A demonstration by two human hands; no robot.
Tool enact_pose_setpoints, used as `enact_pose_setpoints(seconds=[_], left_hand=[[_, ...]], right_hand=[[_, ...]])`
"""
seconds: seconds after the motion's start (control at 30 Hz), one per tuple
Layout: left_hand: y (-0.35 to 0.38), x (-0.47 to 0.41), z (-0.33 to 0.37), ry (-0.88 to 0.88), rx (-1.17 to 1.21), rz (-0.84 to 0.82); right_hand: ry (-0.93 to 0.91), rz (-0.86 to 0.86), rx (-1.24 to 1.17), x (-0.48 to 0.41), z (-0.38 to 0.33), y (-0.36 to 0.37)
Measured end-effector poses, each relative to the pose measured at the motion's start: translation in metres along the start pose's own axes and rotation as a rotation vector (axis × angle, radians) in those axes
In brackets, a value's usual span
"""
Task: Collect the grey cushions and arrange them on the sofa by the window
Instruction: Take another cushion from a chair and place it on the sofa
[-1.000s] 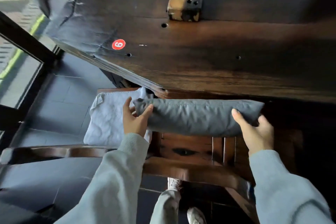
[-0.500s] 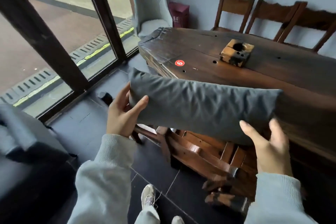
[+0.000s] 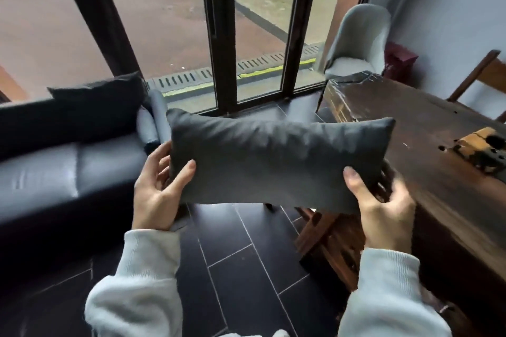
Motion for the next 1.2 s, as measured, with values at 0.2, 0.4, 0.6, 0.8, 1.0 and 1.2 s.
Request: enact_pose_setpoints(seconds=[0.2, 0.4, 0.6, 0.8, 1.0, 1.2], left_hand=[[-0.165, -0.039, 0.002, 0.022, -0.113, 0.136], [-0.306, -0.073, 0.01, 0.048, -0.129, 0.269], [-0.393, -0.089, 0.003, 0.032, -0.147, 0.371], [-0.47, -0.128, -0.005, -0.009, -0.127, 0.53], [-0.535, -0.21, -0.022, -0.003, -0.153, 0.631], [-0.602, -0.311, -0.023, -0.03, -0.193, 0.742]], right_hand=[[-0.019, -0.219, -0.013, 0.11, -0.023, 0.109], [-0.014, -0.357, -0.031, 0.223, -0.041, 0.2], [-0.025, -0.466, 0.006, 0.284, -0.049, 0.275], [-0.01, -0.624, 0.026, 0.338, -0.048, 0.376], [0.083, -0.692, -0.042, 0.378, -0.04, 0.514], [0.114, -0.757, -0.065, 0.418, -0.049, 0.668]])
Point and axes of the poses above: each hand's wrist, its own x-axis away from the middle knuckle, its own y-axis out of the palm, z = x × y, the point moved 4 cm from there along -x, towards the middle knuckle, and after that the axes turned 13 degrees about z, right-handed, at the moved point
